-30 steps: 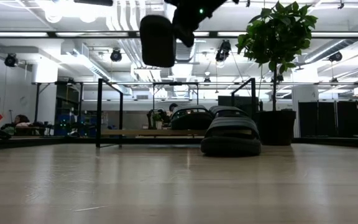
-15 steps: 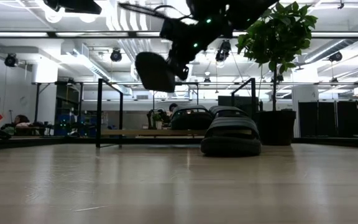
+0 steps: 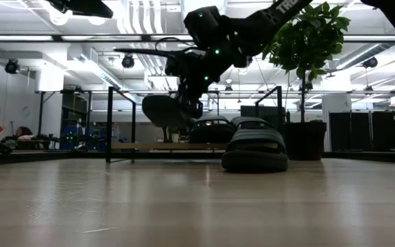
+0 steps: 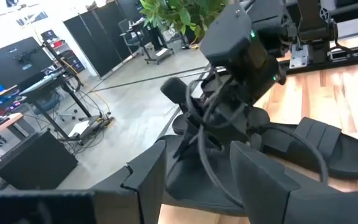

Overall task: Pick and place slides into the shelf
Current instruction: Put the top left black slides on the shelf

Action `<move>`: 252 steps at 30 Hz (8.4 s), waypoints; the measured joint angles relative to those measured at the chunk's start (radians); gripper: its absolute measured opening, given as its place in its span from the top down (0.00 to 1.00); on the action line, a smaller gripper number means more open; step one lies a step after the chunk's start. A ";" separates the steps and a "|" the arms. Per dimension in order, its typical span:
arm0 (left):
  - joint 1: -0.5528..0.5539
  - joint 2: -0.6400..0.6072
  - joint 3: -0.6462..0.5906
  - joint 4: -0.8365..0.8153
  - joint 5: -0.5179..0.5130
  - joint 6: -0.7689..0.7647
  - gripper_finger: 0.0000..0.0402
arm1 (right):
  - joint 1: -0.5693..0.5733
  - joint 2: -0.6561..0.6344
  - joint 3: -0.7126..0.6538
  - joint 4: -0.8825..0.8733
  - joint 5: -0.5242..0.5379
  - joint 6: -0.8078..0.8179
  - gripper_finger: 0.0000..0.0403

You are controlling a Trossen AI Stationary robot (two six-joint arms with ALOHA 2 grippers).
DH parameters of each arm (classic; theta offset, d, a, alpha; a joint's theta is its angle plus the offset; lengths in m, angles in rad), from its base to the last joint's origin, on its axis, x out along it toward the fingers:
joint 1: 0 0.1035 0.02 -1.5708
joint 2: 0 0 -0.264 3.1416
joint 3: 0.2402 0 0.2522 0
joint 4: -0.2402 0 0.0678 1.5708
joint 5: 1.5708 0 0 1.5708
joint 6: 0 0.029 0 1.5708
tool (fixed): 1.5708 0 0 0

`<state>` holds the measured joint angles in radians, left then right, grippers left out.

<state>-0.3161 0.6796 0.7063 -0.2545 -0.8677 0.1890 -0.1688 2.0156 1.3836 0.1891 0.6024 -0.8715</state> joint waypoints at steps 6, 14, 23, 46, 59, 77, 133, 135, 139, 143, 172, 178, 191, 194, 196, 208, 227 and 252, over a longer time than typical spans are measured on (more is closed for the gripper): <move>0.000 -0.001 0.000 -0.001 0.000 0.000 0.60 | 0.001 0.012 -0.001 0.003 -0.016 0.001 0.98; 0.000 0.002 0.000 -0.012 0.000 0.001 0.60 | 0.006 0.014 0.000 -0.005 -0.052 0.013 0.98; 0.000 0.003 0.000 -0.019 -0.002 0.001 0.60 | 0.013 0.014 0.000 -0.033 -0.005 0.003 0.98; 0.000 0.011 -0.001 -0.019 -0.004 0.002 0.60 | -0.015 0.016 0.079 -0.056 -0.010 -0.068 0.98; 0.000 0.005 -0.010 -0.027 -0.004 0.002 0.60 | -0.126 0.016 0.095 -0.076 -0.118 -0.022 0.98; 0.000 -0.020 -0.051 -0.027 -0.004 0.000 0.60 | -0.102 0.117 0.197 -0.186 -0.028 -0.033 0.98; 0.000 -0.155 -0.059 -0.094 0.000 -0.027 0.60 | -0.059 0.271 0.734 -0.850 -0.153 0.123 0.65; 0.000 -0.177 -0.059 -0.095 -0.001 -0.026 0.60 | -0.060 0.290 0.770 -0.862 -0.150 0.116 0.65; 0.001 -0.215 -0.060 -0.101 -0.001 -0.026 0.60 | -0.060 0.329 0.808 -0.882 -0.154 0.090 0.65; 0.000 -0.246 -0.069 -0.102 0.000 -0.027 0.60 | -0.060 0.366 0.823 -0.902 -0.096 0.060 0.65; 0.000 -0.277 -0.077 -0.149 0.007 -0.029 0.60 | -0.122 0.374 0.809 -0.945 -0.086 0.057 0.87; 0.000 -0.278 -0.077 -0.149 0.007 -0.029 0.60 | -0.124 0.374 0.809 -0.887 -0.085 0.059 0.97; 0.000 -0.283 -0.076 -0.150 0.007 -0.029 0.60 | -0.166 0.374 0.796 -0.774 -0.080 0.165 0.98; 0.000 -0.283 -0.076 -0.154 0.007 -0.029 0.60 | -0.178 0.374 0.764 -0.753 -0.067 0.195 0.98; 0.000 -0.283 -0.076 -0.154 0.007 -0.029 0.60 | -0.179 0.375 0.741 -0.746 -0.037 0.186 0.98; 0.000 -0.284 -0.076 -0.153 0.007 -0.029 0.60 | -0.167 0.368 0.725 -0.764 -0.023 0.129 0.98; 0.000 -0.285 -0.076 -0.150 0.007 -0.029 0.60 | -0.140 0.353 0.740 -0.858 -0.024 0.126 0.91; 0.000 -0.285 -0.076 -0.153 0.008 -0.029 0.60 | -0.129 0.310 0.741 -0.896 -0.022 0.192 0.55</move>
<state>-0.3157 0.3942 0.6308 -0.4072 -0.8601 0.1601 -0.2976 2.3252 2.1242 -0.7067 0.5800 -0.6795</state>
